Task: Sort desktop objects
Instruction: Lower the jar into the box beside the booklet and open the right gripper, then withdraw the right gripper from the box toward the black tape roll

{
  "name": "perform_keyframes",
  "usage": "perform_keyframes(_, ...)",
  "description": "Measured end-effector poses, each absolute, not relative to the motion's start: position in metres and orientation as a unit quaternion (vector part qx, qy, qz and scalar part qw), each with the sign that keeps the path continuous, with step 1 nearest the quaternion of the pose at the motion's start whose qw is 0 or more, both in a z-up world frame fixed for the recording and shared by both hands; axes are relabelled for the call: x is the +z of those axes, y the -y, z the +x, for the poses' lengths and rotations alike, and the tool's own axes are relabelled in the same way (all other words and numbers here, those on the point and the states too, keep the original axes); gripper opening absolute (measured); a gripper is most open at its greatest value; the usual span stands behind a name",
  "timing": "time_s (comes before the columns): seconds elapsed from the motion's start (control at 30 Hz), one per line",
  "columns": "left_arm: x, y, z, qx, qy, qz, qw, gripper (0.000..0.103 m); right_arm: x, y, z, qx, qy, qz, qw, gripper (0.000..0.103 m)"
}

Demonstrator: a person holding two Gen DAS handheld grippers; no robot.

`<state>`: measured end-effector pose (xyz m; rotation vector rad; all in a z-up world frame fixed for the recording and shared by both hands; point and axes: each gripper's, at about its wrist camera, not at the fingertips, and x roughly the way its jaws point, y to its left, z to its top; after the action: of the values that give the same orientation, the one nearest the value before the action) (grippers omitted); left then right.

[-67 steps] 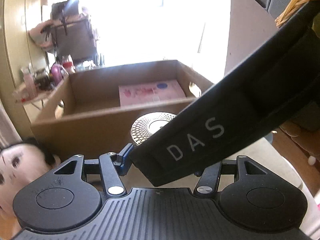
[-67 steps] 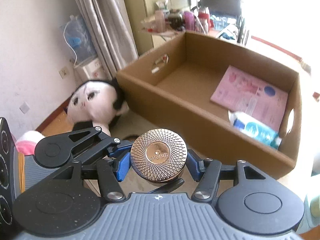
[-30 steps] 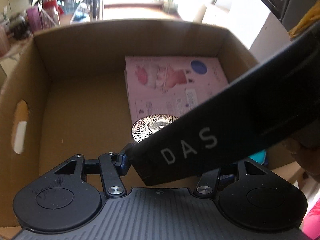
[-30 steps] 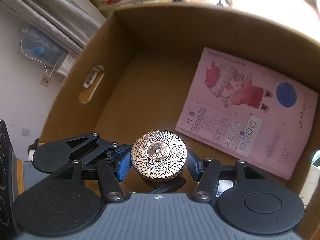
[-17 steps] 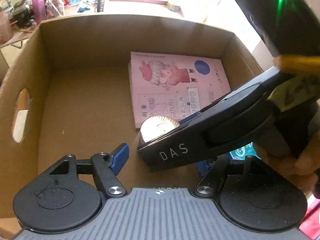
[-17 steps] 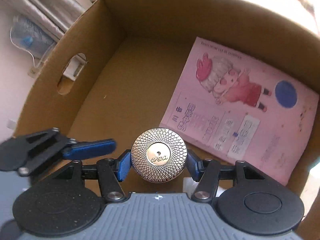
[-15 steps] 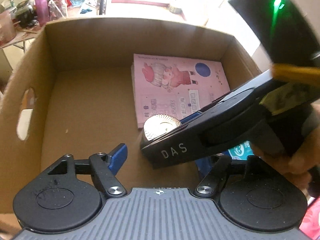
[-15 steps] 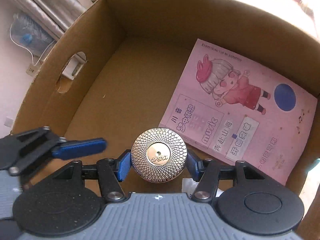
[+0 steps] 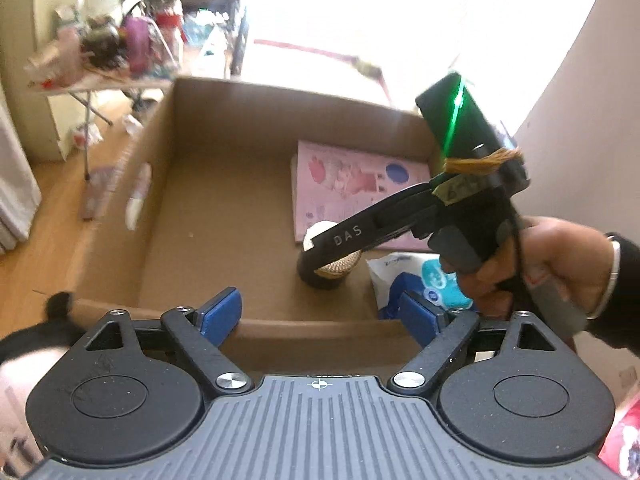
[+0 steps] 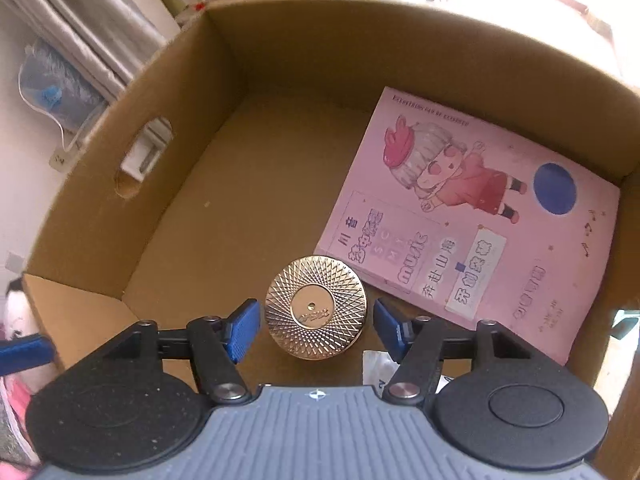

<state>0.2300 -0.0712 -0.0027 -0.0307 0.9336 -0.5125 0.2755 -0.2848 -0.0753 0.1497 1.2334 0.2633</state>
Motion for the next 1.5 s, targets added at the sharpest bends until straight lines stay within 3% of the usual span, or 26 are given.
perform_keyframes(0.3,0.032,0.044,0.173,-0.206,-0.366,-0.008,0.908,0.095,0.016,0.296,0.224,0.156,-0.452,0.082,0.874,0.072)
perform_keyframes(0.53,0.022,0.041,0.125,-0.167,-0.342,0.042,0.924,0.096,0.053,0.275,0.162,0.207,-0.393,0.050,0.894,0.073)
perform_keyframes(0.77,-0.023,0.059,0.093,-0.164,-0.369,0.060,0.913,0.096,0.011,0.239,0.122,0.237,-0.439,0.041,0.866,0.073)
perform_keyframes(0.97,-0.053,0.071,0.094,-0.161,-0.379,0.088,0.907,0.094,-0.042,0.206,0.132,0.233,-0.494,0.047,0.837,0.059)
perform_keyframes(1.13,-0.057,0.068,0.100,-0.165,-0.378,0.095,0.906,0.092,-0.070,0.187,0.146,0.213,-0.511,0.020,0.832,0.052)
perform_keyframes(1.5,-0.068,0.051,0.109,-0.154,-0.389,0.080,0.905,0.089,-0.089,0.153,0.154,0.214,-0.511,-0.073,0.829,0.048)
